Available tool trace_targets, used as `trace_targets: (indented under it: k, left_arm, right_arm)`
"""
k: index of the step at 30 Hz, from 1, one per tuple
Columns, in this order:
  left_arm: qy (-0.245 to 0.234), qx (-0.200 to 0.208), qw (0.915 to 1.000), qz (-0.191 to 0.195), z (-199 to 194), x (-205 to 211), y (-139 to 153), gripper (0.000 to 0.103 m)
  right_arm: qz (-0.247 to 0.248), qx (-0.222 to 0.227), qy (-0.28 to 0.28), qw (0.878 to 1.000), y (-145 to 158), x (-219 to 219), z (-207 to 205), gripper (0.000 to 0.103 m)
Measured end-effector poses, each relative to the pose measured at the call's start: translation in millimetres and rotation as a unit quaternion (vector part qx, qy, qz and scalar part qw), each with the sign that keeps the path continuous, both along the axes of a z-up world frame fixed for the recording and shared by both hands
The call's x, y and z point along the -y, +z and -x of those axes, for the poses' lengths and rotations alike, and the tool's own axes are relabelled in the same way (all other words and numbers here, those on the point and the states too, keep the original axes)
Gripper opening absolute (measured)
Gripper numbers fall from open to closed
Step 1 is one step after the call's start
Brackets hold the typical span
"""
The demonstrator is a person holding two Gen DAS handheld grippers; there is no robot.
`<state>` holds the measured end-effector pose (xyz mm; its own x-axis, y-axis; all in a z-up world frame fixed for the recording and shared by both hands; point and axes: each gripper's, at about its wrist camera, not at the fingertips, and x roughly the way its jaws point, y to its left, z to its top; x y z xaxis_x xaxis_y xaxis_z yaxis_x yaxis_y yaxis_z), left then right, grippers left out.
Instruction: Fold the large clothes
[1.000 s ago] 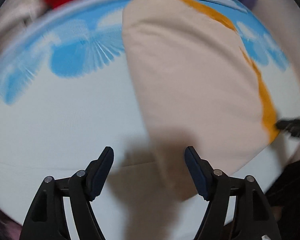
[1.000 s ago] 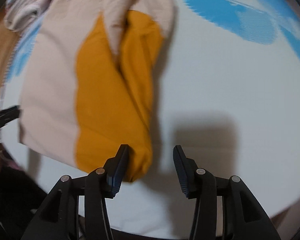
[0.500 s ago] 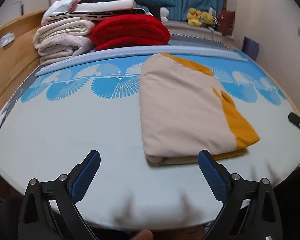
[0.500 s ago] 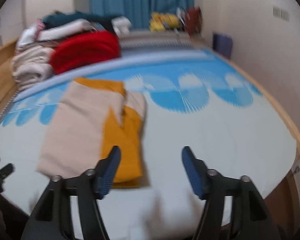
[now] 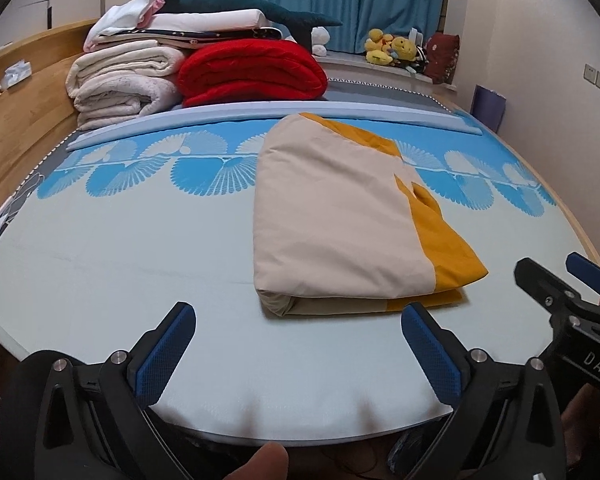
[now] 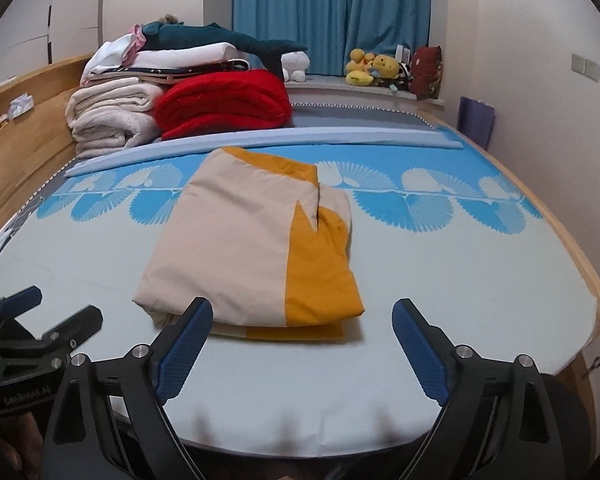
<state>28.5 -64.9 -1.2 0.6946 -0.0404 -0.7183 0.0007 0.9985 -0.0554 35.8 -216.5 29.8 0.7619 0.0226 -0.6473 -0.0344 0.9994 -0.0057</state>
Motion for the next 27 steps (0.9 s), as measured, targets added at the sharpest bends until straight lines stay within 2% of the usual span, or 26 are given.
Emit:
trace_targets:
  k: [2,11,27]
  left_arm:
    - [0.0,0.0,1.0,0.002,-4,0,-2,0.102]
    - [0.009,-0.01,0.9997,0.02,-13,-1,-8,0.102]
    - [0.008,-0.009,0.9998,0.018,-16,0,-10,0.102]
  right_arm:
    - [-0.006,-0.01,0.002,1.0,-6,-1,-7,0.097]
    - [0.009,-0.017,0.007,1.0,-17,-10,-18,0.098]
    - [0.009,-0.019,0.008,1.0,-19,-8,-20,0.098]
